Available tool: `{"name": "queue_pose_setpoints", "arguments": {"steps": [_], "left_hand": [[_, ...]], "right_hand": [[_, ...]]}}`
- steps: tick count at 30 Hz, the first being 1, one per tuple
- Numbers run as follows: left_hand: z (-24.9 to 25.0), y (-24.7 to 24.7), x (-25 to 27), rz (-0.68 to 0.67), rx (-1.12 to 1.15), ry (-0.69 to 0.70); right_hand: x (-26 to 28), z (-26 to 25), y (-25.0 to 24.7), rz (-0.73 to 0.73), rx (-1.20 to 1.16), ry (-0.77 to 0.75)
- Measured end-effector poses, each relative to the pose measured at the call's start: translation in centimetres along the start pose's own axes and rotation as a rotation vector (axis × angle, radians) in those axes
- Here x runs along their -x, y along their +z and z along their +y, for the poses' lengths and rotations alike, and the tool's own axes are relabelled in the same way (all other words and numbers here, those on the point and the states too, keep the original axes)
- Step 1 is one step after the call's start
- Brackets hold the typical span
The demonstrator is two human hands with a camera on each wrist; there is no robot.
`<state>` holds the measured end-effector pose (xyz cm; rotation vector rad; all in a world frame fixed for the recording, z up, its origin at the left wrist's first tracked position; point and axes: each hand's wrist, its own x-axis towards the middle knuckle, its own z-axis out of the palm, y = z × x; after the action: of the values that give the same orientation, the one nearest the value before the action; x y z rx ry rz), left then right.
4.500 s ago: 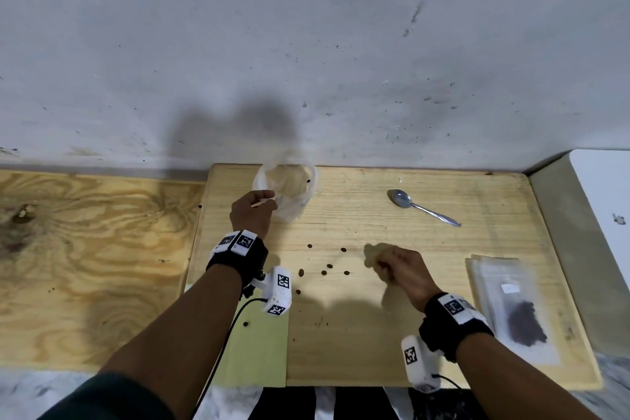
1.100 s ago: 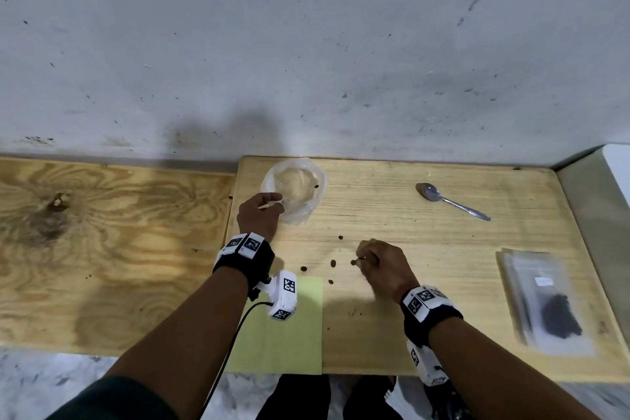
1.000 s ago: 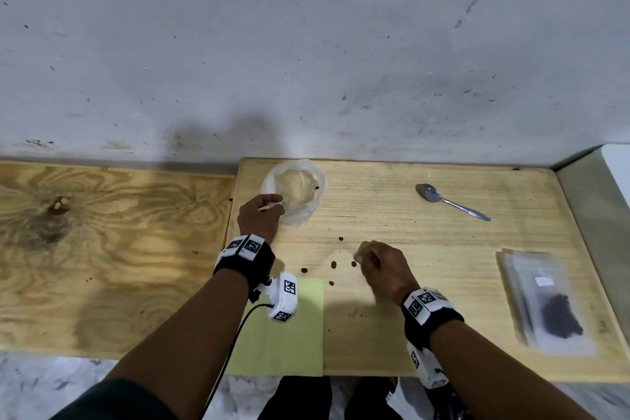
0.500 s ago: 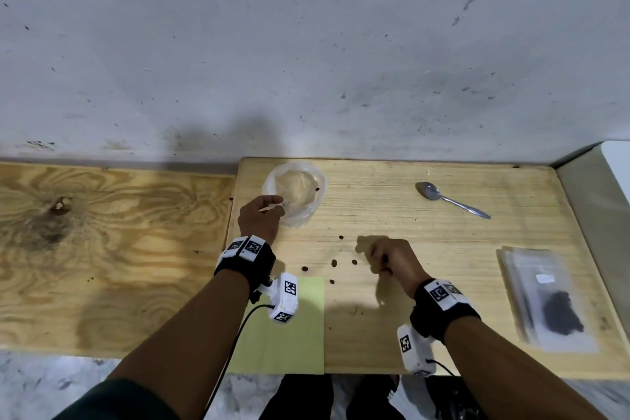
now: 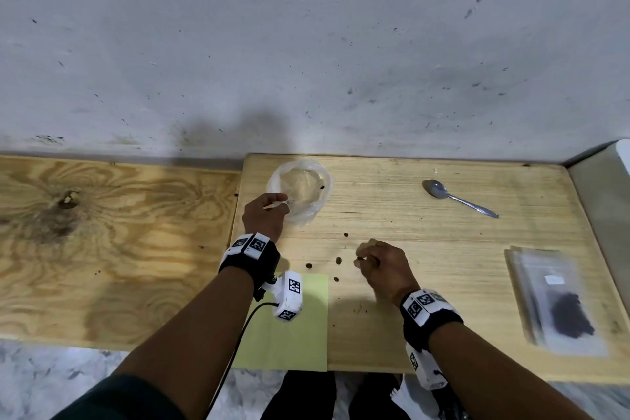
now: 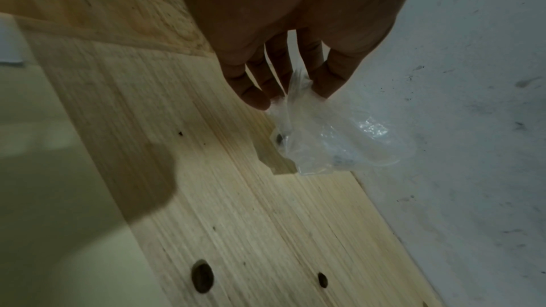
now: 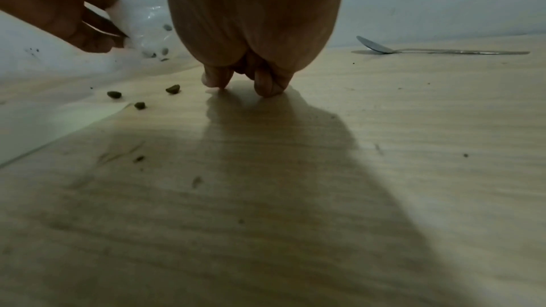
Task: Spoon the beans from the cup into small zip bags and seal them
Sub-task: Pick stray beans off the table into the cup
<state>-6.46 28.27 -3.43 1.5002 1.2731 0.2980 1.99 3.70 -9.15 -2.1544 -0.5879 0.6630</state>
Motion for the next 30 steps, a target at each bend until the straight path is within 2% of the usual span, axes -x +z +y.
{"name": "queue_pose_setpoints", "arguments": {"steps": [3, 8, 9, 11, 15, 19, 20, 25, 30], "left_hand": [[-0.1, 0.0, -0.1, -0.001, 0.001, -0.006], [-0.1, -0.3, -0.5, -0.009, 0.001, -0.014], [-0.1, -0.4, -0.5, -0.013, -0.001, -0.015], [-0.2, -0.5, -0.7, -0.012, 0.001, -0.017], [-0.5, -0.9, -1.0, 0.003, 0.004, -0.022], [-0.4, -1.5, -1.3, 0.008, 0.024, -0.010], [-0.4, -1.6, -1.6, 0.011, 0.025, -0.011], [-0.2, -2.0, -2.6, 0.009, 0.014, -0.028], [0.0, -2.0, -2.9, 0.003, 0.008, -0.024]], "right_hand": [[0.0, 0.9, 0.2, -0.022, -0.027, -0.020], [-1.3, -0.5, -1.3, 0.026, -0.682, 0.377], [-1.6, -1.1, -1.9, -0.002, -0.801, 0.432], [-2.1, -1.9, -2.6, -0.055, -0.884, 0.478], [-3.7, -3.1, -2.1, -0.082, -0.645, 0.422], [-4.8, -2.2, -0.2, -0.051, -0.207, 0.184], [-4.7, -2.0, 0.2, -0.054, -0.158, 0.158], [-4.8, -2.0, 1.5, -0.038, -0.077, 0.155], [-4.6, -2.1, 1.6, -0.018, 0.015, 0.004]]}}
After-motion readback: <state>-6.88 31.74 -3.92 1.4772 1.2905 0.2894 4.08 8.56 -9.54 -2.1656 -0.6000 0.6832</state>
